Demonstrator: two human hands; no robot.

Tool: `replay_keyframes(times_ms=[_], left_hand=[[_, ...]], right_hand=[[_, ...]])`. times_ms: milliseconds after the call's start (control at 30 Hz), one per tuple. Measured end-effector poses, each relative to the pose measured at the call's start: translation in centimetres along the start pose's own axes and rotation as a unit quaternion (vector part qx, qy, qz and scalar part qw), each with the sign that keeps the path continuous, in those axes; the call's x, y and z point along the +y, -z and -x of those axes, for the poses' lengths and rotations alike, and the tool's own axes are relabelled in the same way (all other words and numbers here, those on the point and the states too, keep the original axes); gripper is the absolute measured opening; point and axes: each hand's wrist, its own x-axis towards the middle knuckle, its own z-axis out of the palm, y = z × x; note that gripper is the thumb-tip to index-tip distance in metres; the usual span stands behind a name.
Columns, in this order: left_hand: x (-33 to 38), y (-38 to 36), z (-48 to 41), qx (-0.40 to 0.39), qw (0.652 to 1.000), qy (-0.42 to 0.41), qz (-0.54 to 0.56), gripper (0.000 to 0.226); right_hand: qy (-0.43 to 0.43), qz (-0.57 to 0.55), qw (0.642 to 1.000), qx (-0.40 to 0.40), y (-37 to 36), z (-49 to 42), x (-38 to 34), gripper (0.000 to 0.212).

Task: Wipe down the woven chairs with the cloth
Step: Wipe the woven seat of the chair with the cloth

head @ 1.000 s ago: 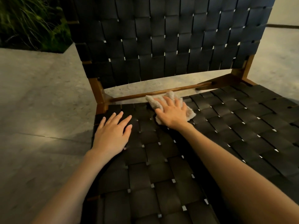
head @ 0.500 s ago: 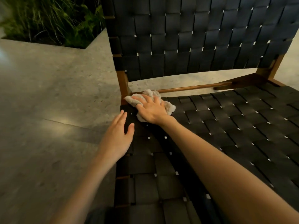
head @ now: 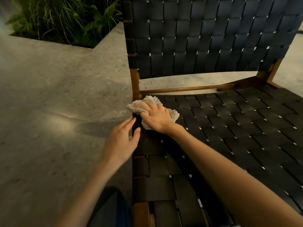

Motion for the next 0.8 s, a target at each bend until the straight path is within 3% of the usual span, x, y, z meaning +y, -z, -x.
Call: replay_keyframes(times_ms=[200,400,533,700,800], left_hand=[[0.6,-0.1,0.1,-0.033,0.999,0.011,0.009,0.050],[0.2,-0.4,1.2,-0.040,0.998,0.002,0.042,0.054],[-0.1,0.1,2.0,-0.060,0.997,-0.017,0.053,0.057],[-0.6,1.4,3.8,-0.091,0.991,-0.044,0.086,0.060],[-0.9,1.8,4.9,-0.102,0.991,-0.041,0.075,0.058]], right_hand=[[-0.142,0.050,0.988,0.037,1.8,3.7,4.3,0.060],[-0.308,0.111,0.944,0.048,4.6,8.4,9.9,0.058],[-0.202,0.096,0.975,-0.009,2.7,7.0,5.2,0.053],[-0.046,-0.019,0.999,-0.004,-0.1,4.3,-4.6,0.043],[-0.032,-0.028,0.999,-0.019,0.1,4.6,-6.1,0.044]])
